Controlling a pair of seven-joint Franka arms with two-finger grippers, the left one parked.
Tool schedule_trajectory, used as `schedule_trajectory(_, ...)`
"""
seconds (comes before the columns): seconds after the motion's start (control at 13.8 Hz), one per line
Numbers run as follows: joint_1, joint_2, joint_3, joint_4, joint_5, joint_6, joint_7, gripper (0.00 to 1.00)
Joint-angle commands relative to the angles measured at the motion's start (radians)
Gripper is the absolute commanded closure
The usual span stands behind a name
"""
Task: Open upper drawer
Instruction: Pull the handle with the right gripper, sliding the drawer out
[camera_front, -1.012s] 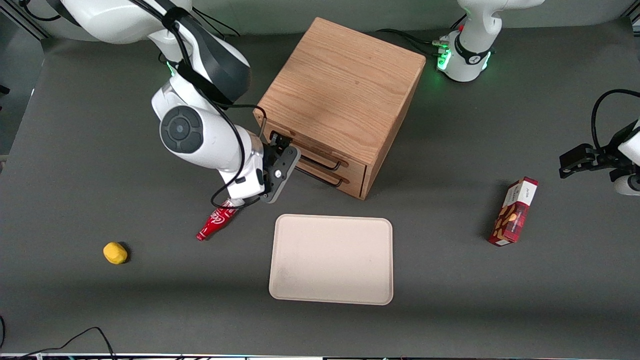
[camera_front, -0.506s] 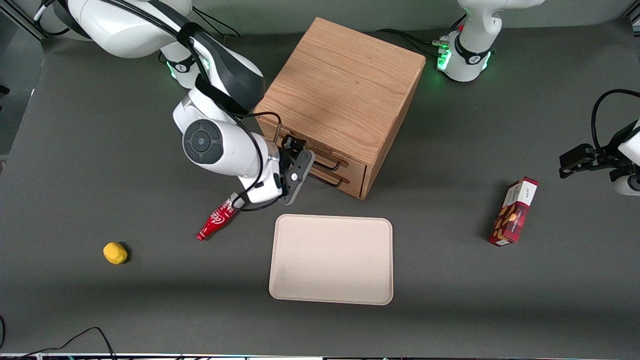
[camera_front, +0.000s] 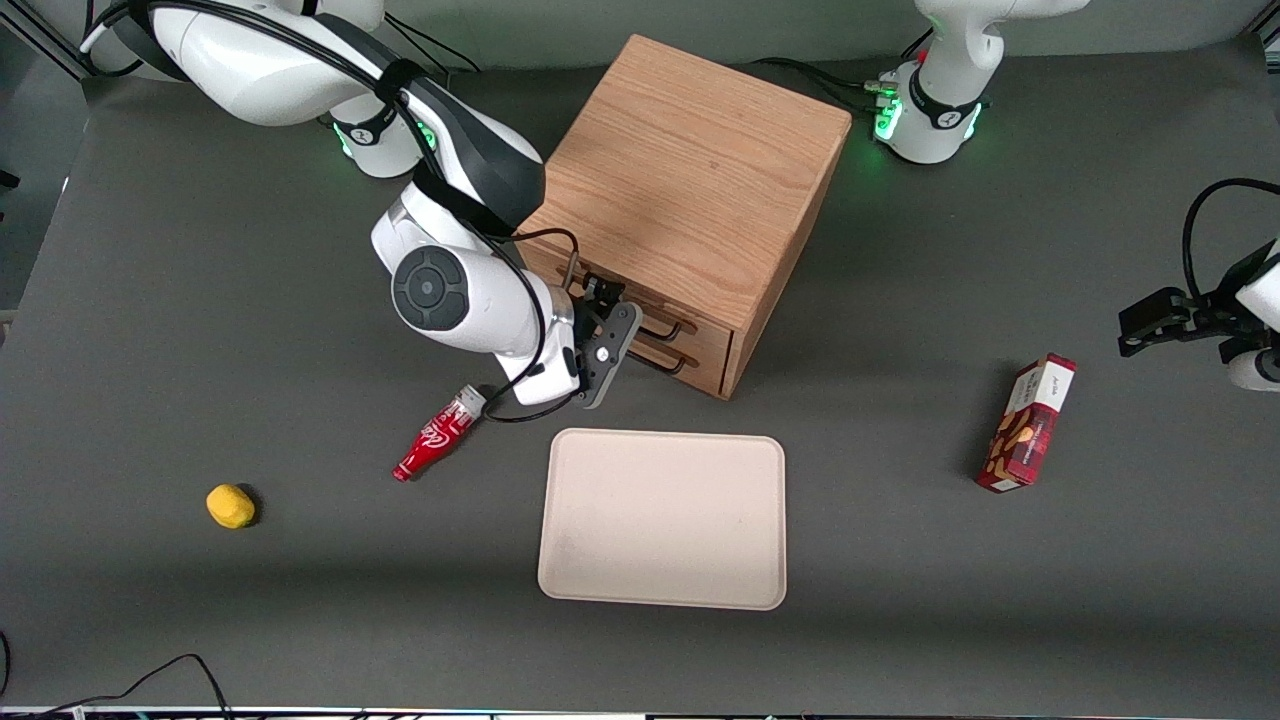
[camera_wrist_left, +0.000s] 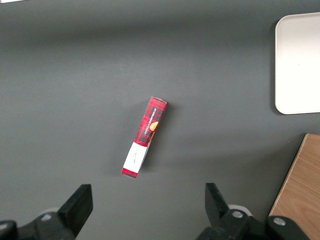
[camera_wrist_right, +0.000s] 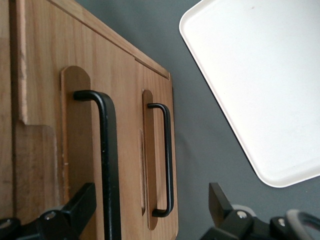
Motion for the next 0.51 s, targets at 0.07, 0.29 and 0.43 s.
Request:
schedule_trajectory(0.07, 0.0, 0.016, 0.006, 0.001, 0.002, 0.031, 0.011, 0.0)
schedule_trajectory(0.29, -0.002, 0.038, 0.0, 0.008, -0.039, 0.054, 0.008, 0.0)
schedule_trajectory(0.43, -0.006, 0.045, -0.008, 0.019, -0.073, 0.054, 0.004, 0.0)
